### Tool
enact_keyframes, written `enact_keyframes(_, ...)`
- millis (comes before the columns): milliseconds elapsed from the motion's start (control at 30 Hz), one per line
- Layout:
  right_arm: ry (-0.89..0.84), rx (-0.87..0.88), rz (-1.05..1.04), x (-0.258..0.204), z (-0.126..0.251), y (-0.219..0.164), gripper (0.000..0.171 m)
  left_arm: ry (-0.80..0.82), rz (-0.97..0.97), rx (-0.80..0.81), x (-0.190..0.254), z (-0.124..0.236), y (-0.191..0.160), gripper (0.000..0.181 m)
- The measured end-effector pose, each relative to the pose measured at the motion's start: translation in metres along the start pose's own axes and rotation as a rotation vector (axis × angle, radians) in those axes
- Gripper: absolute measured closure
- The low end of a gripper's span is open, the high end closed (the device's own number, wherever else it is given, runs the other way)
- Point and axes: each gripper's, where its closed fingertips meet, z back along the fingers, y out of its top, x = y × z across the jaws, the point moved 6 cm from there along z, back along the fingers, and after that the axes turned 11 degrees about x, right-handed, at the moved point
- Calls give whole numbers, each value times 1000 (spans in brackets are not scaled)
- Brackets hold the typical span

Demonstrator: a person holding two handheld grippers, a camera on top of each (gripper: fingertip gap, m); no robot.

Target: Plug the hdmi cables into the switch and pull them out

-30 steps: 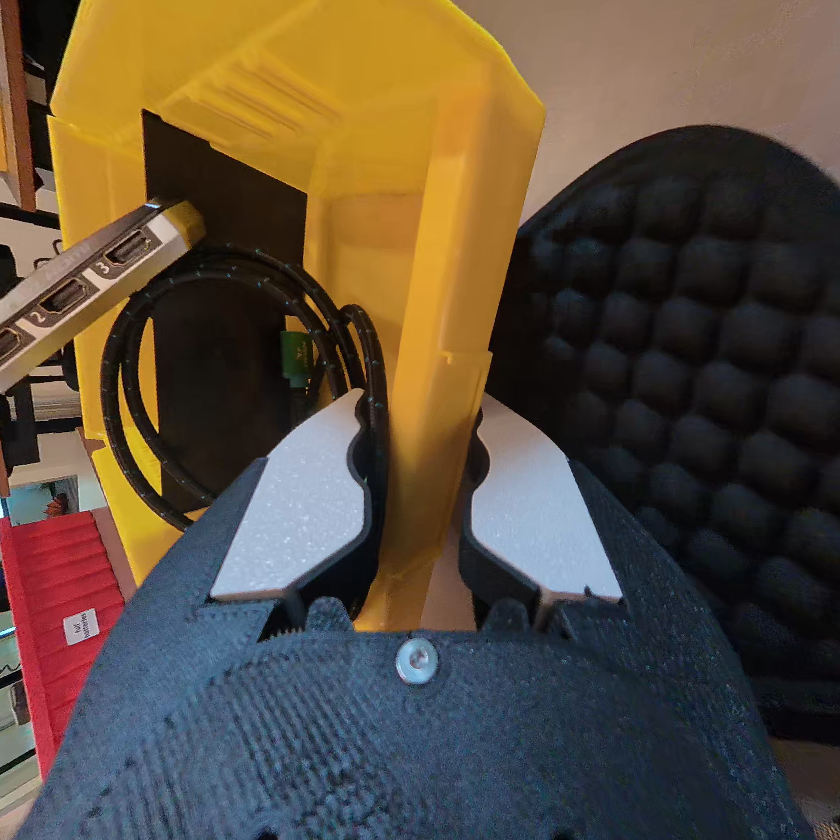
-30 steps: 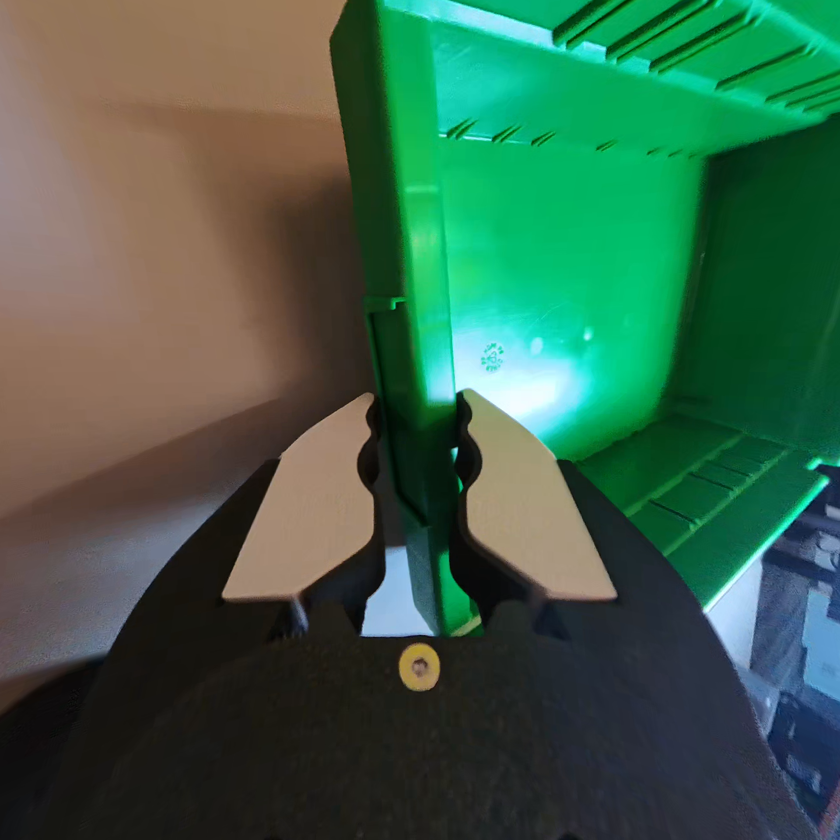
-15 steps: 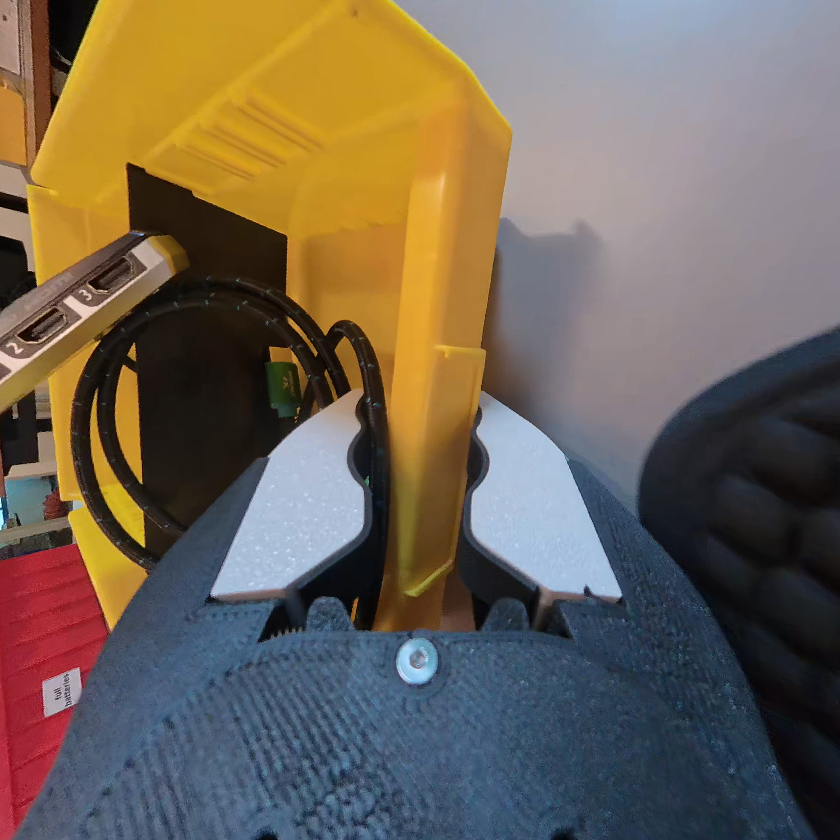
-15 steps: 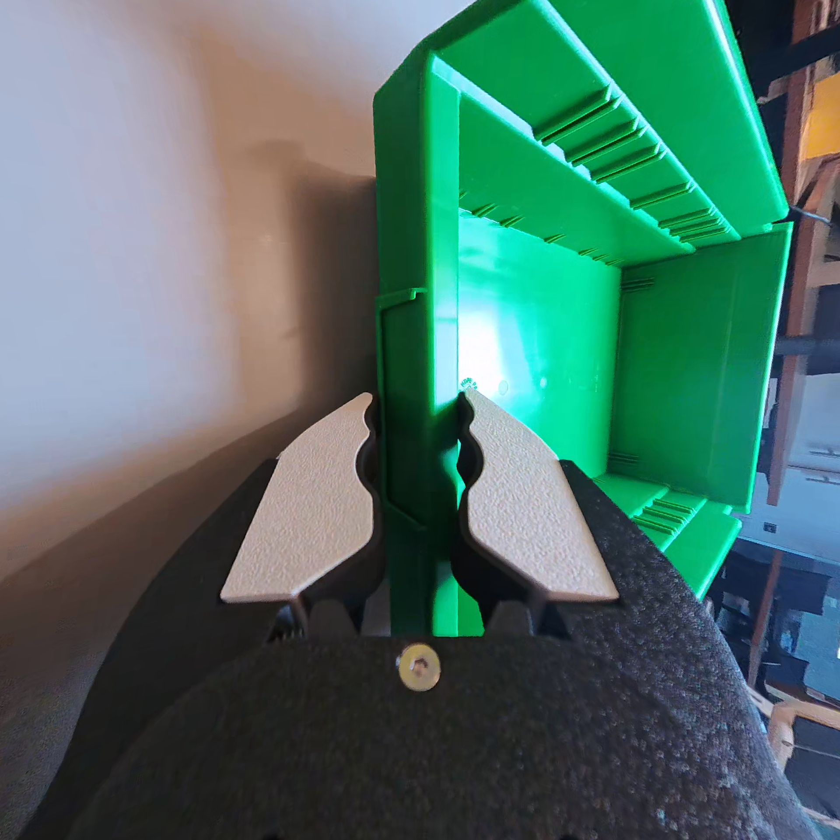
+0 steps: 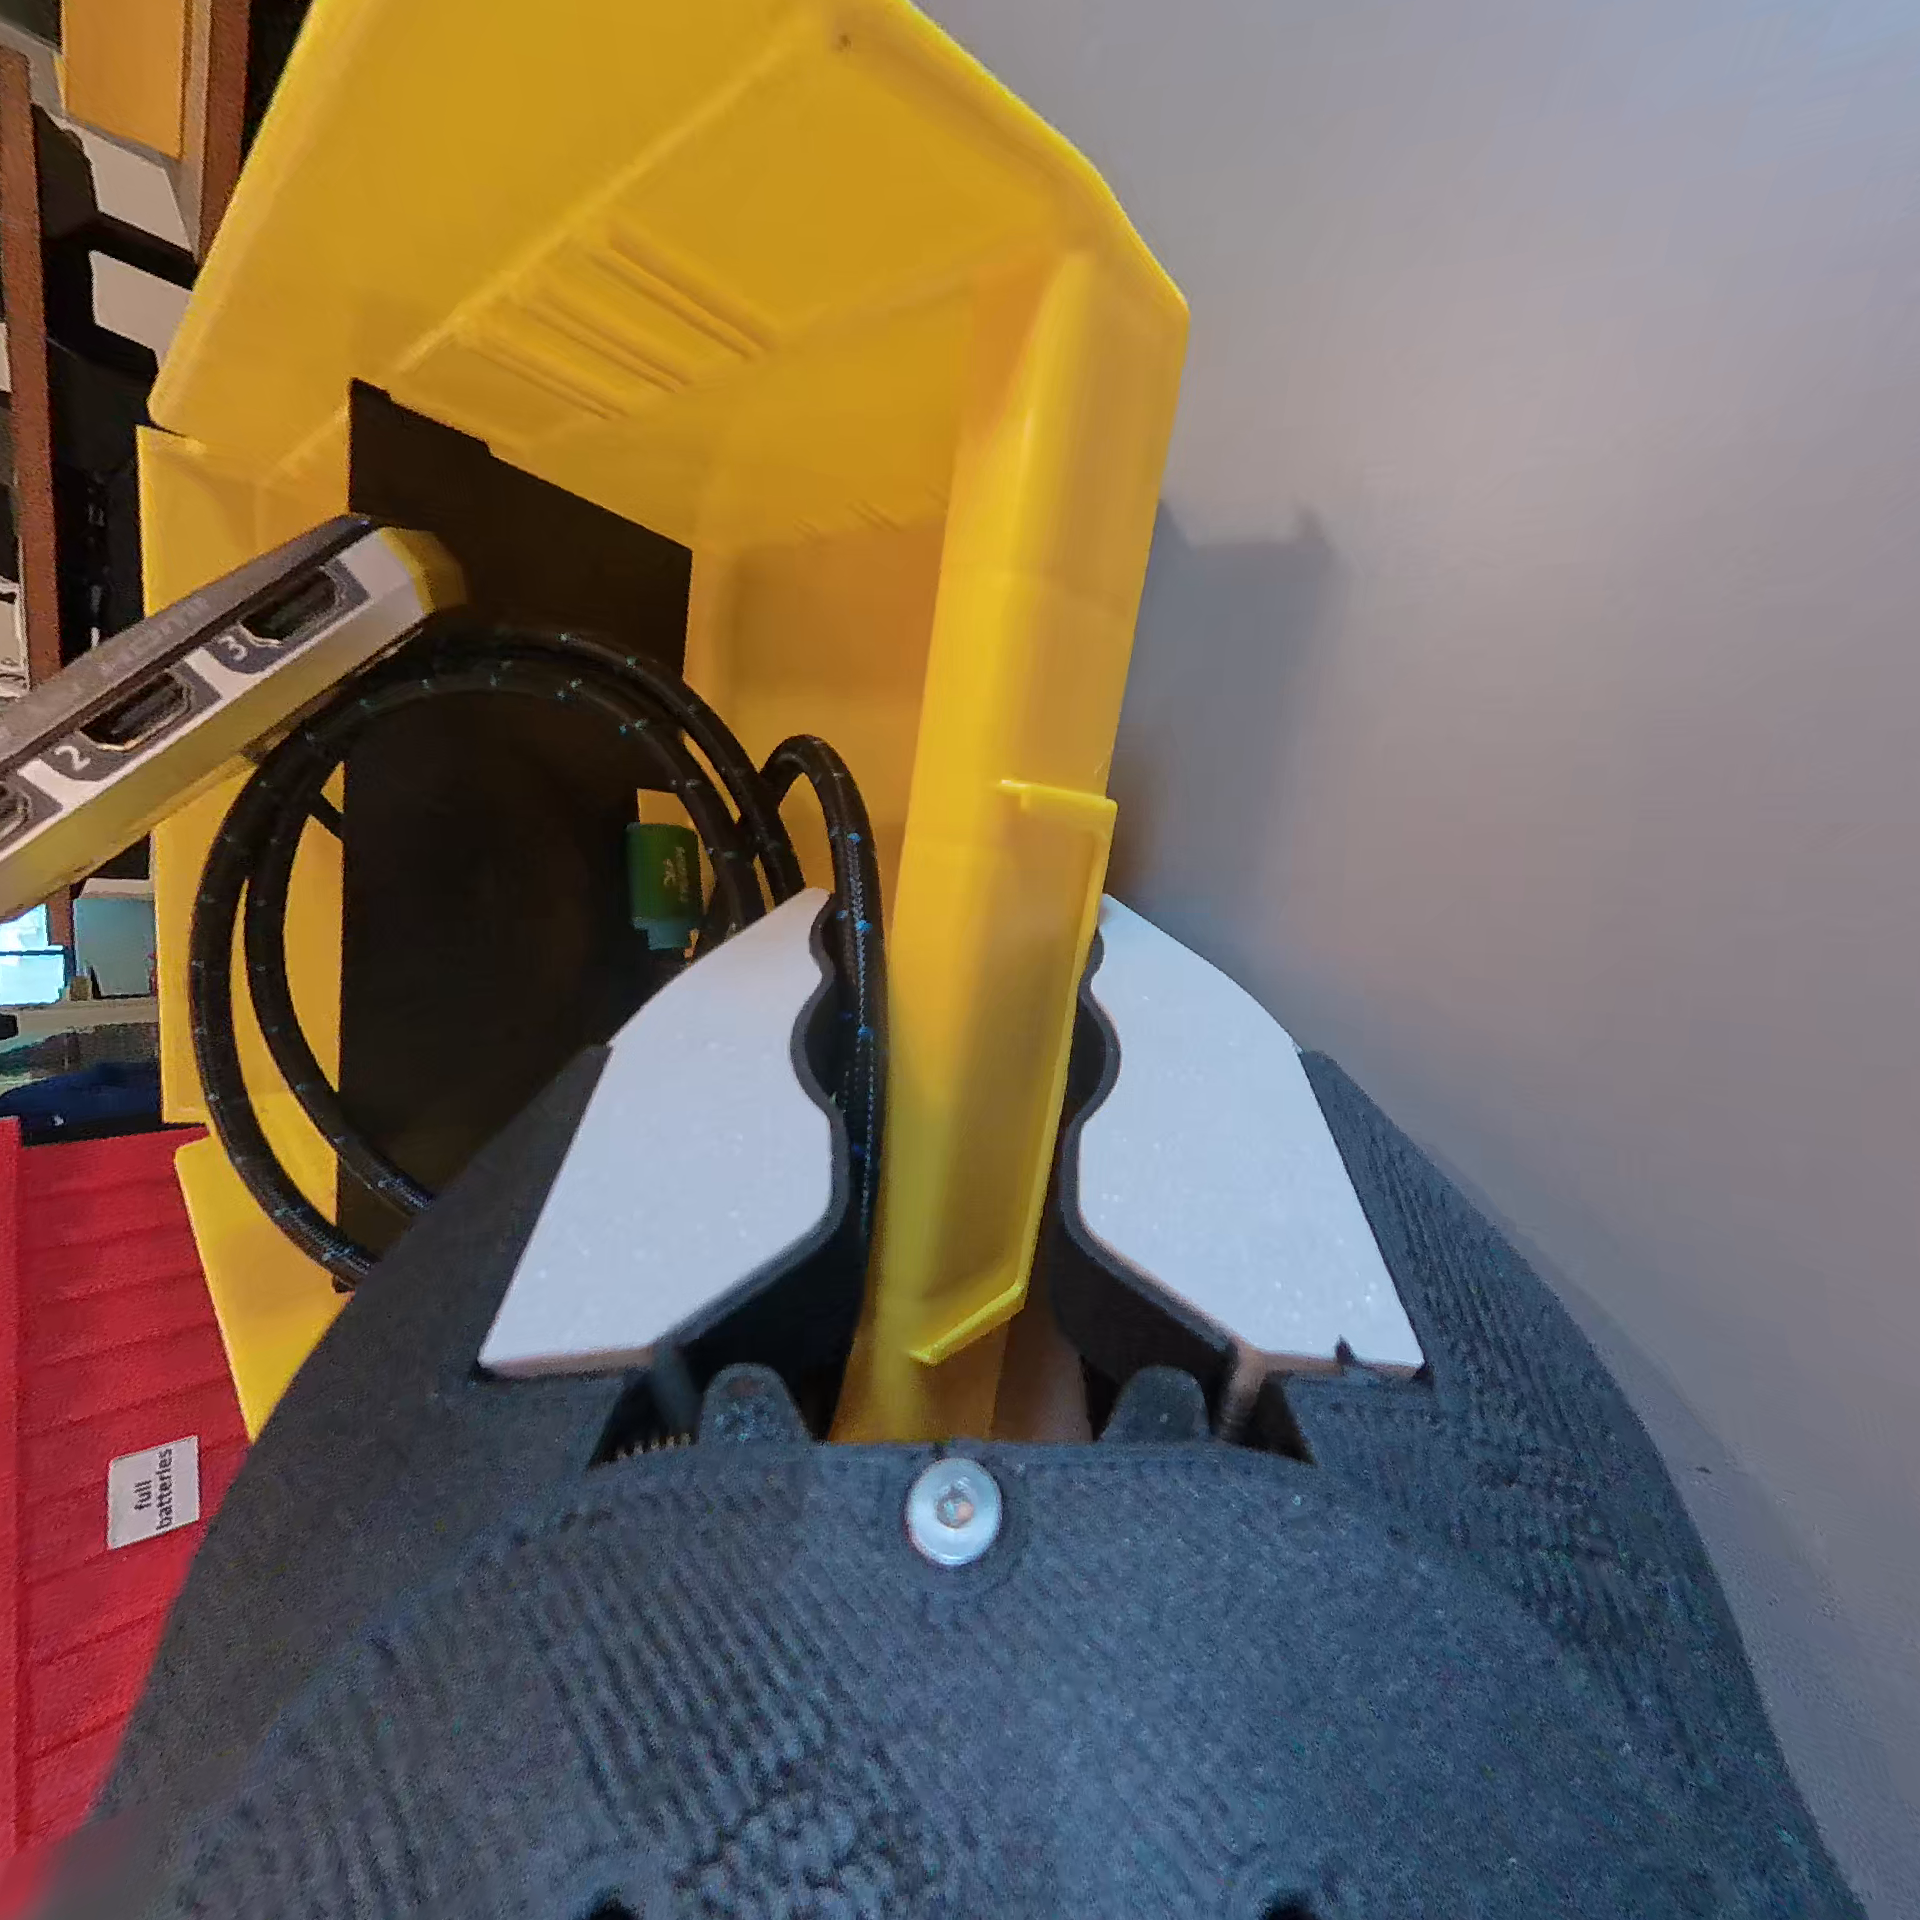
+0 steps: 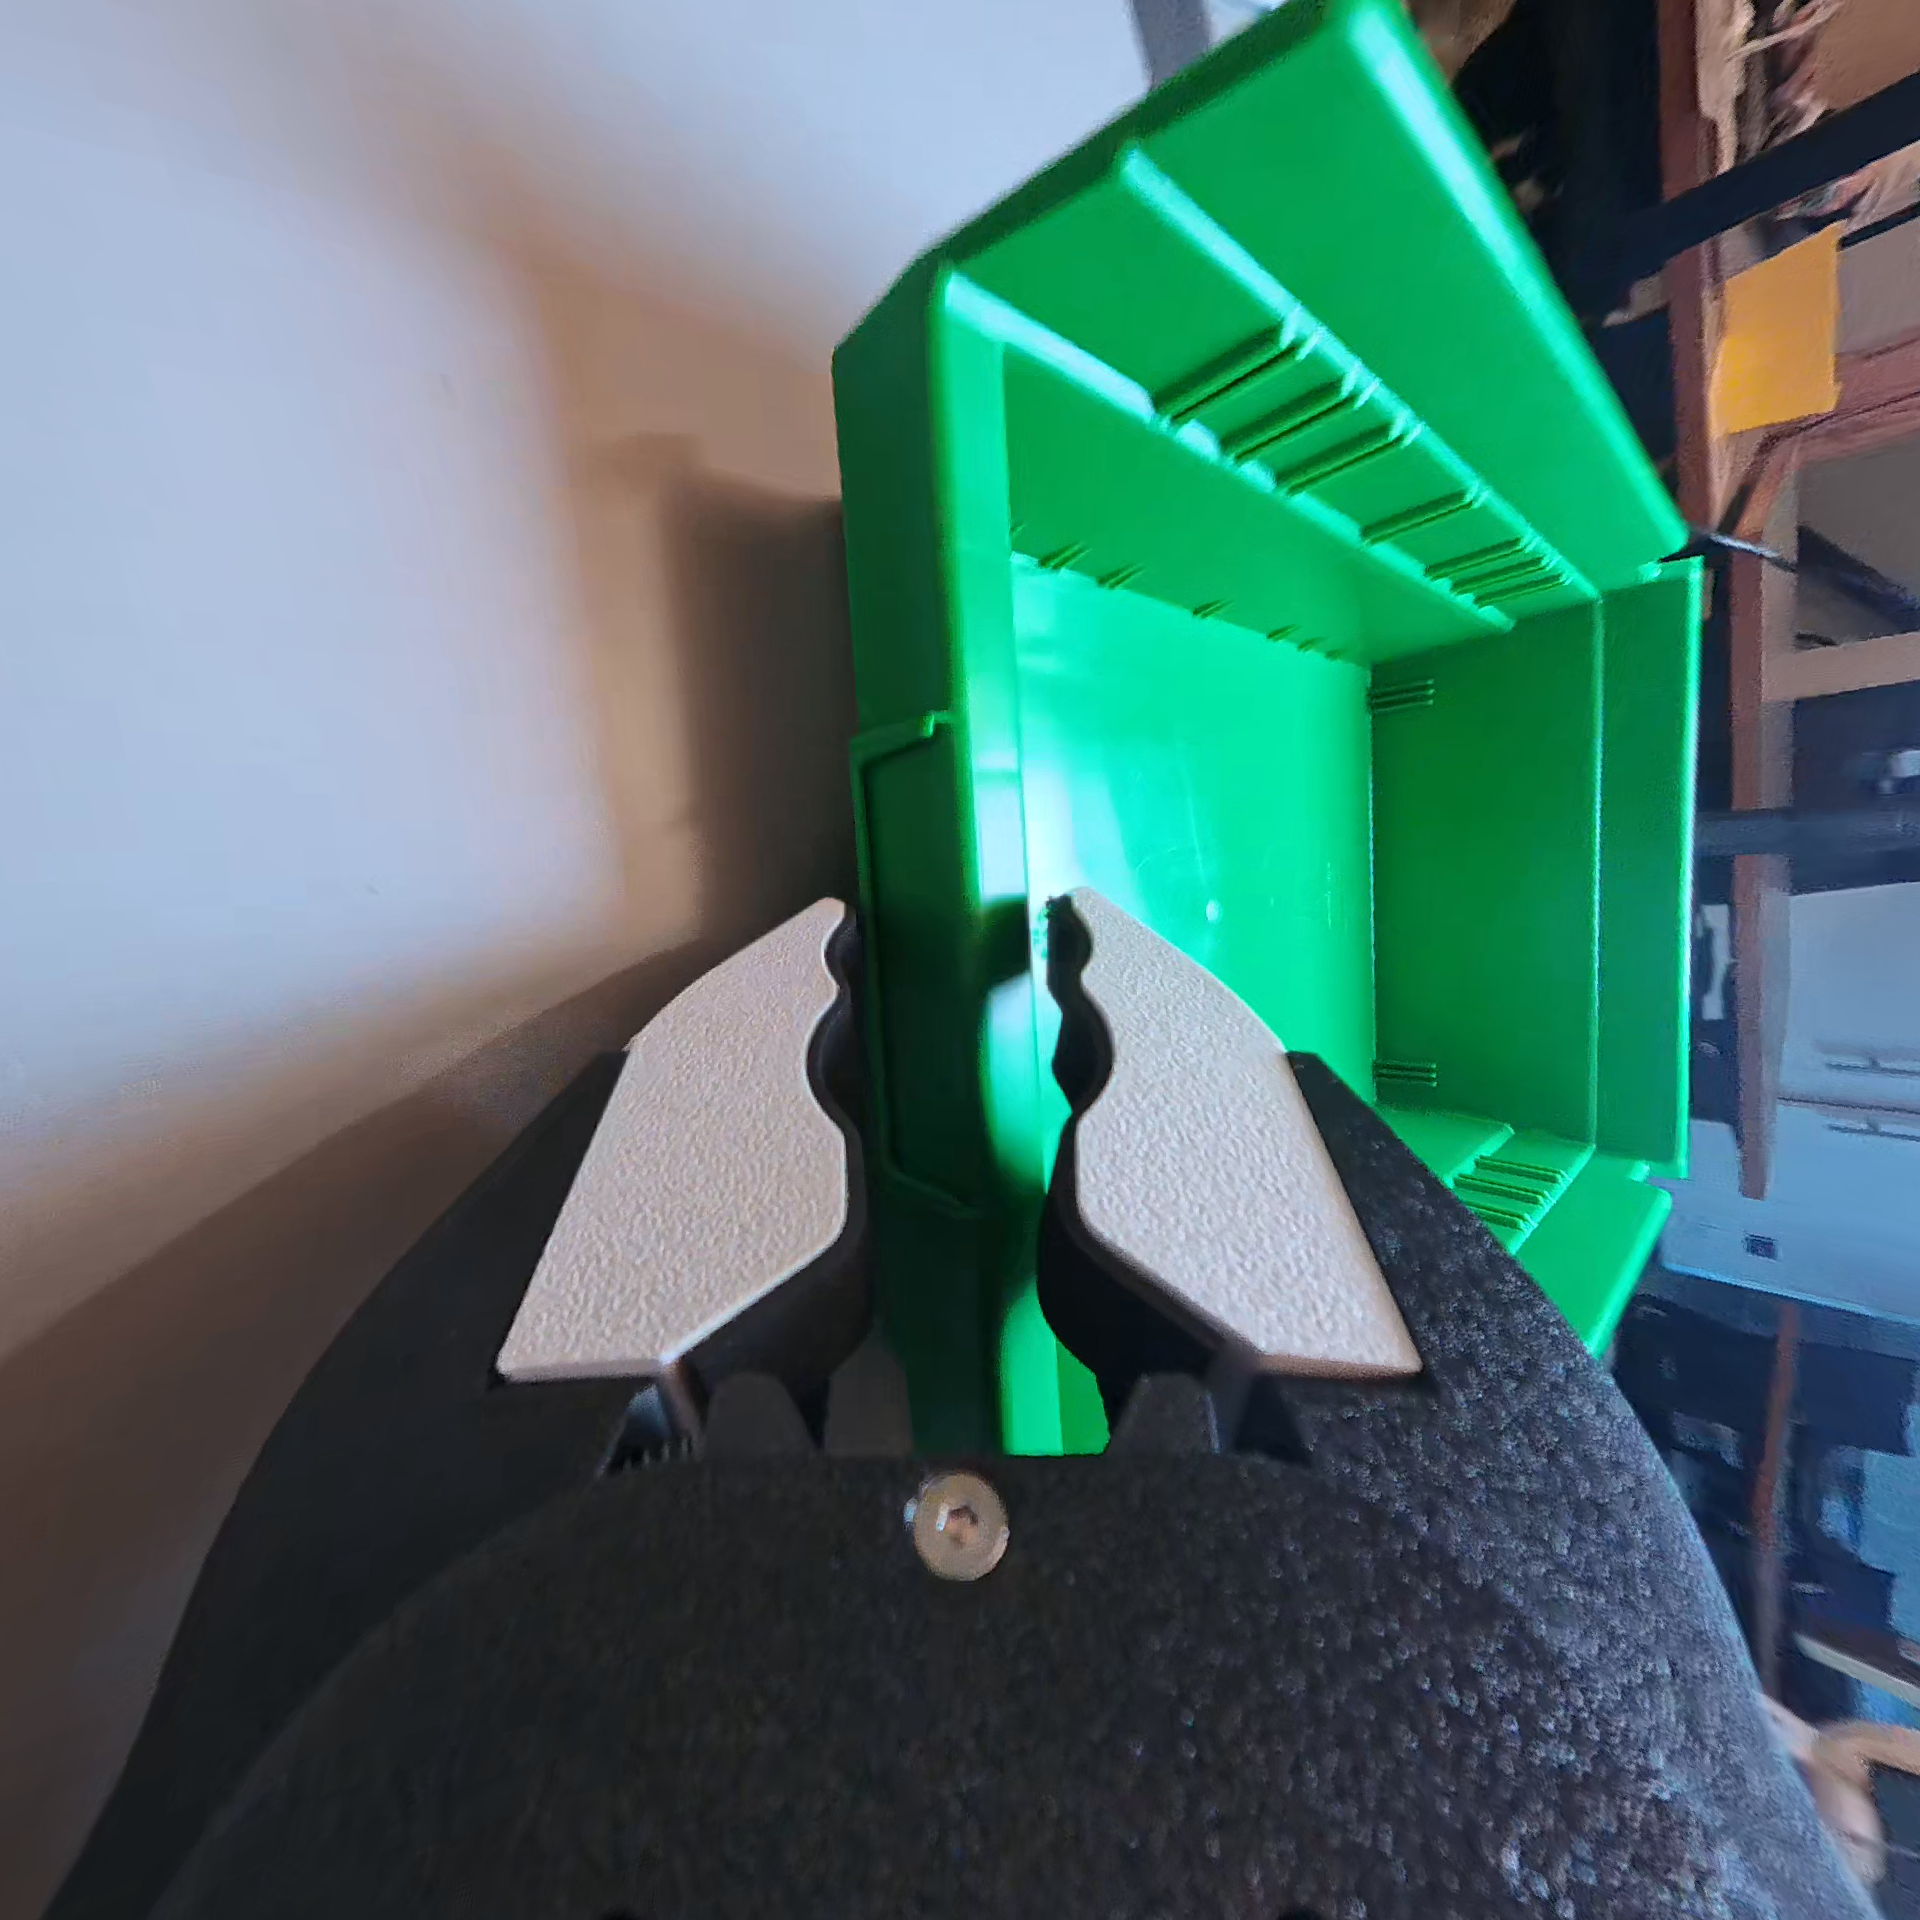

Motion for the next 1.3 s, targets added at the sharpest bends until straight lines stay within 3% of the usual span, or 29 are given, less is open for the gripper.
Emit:
enact_keyframes(200, -24, 275, -299, 2, 31, 41, 125, 30, 25, 28, -4, 2, -8, 139)
enact_keyframes(433, 32, 591, -605, -11, 62, 95, 123, 90, 11, 42, -17, 15, -18, 125)
enact_keyframes(500, 41, 663, -654, -14, 67, 104, 123, 63, 161, 162, -22, 34, -7, 129)
enact_keyframes(667, 55, 771, -738, -14, 70, 111, 127, -19, 779, 554, -68, 72, 20, 135)
enact_keyframes(733, 58, 783, -754, -17, 67, 109, 129, 17, 1013, 597, -91, 63, 18, 134)
enact_keyframes(900, 78, 749, -738, -29, 60, 105, 130, 62, 1542, 552, -124, -1, 5, 108)
enact_keyframes(1000, 61, 740, -720, -30, 62, 101, 131, 183, 1627, 509, -131, -29, 0, 114)
enact_keyframes(1100, 54, 760, -731, -28, 66, 100, 134, 282, 1674, 520, -135, -35, -3, 139)
enact_keyframes(1300, 55, 785, -747, -25, 71, 98, 137, 305, 1594, 644, -156, -3, 10, 154)
